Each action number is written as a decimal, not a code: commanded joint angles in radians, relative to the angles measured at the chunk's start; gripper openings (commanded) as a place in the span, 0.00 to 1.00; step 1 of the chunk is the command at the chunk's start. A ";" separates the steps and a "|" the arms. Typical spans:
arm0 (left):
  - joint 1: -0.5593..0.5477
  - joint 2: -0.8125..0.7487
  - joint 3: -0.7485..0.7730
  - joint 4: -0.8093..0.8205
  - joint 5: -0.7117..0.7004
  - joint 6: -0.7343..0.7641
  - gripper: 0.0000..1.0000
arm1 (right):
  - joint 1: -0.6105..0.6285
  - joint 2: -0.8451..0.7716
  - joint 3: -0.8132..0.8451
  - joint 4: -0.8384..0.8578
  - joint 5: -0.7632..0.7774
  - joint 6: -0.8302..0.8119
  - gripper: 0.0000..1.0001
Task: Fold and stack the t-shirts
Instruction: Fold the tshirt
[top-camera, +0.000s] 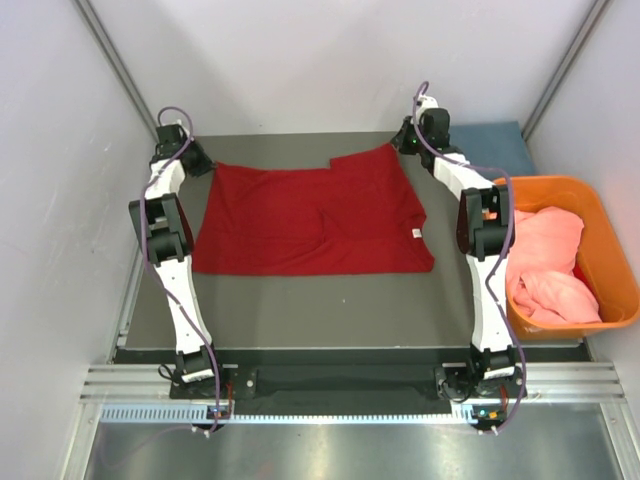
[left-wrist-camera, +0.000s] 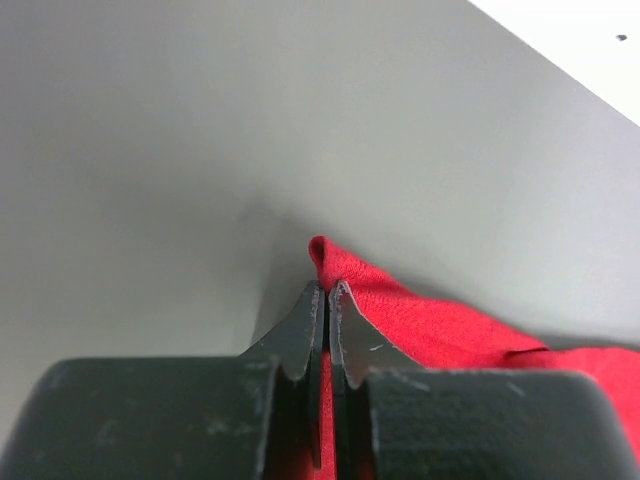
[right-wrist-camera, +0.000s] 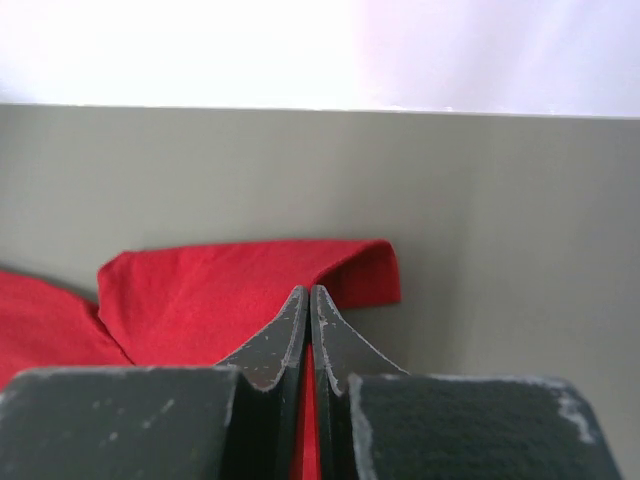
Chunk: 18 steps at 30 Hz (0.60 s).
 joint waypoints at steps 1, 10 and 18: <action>0.019 -0.053 0.013 0.104 0.029 0.010 0.00 | -0.014 -0.092 -0.024 0.080 0.010 -0.031 0.00; 0.041 -0.055 -0.004 0.096 0.048 0.015 0.00 | -0.024 -0.172 -0.185 0.194 -0.009 -0.042 0.00; 0.042 -0.072 -0.037 0.078 0.057 0.038 0.00 | -0.024 -0.232 -0.331 0.252 -0.007 -0.037 0.00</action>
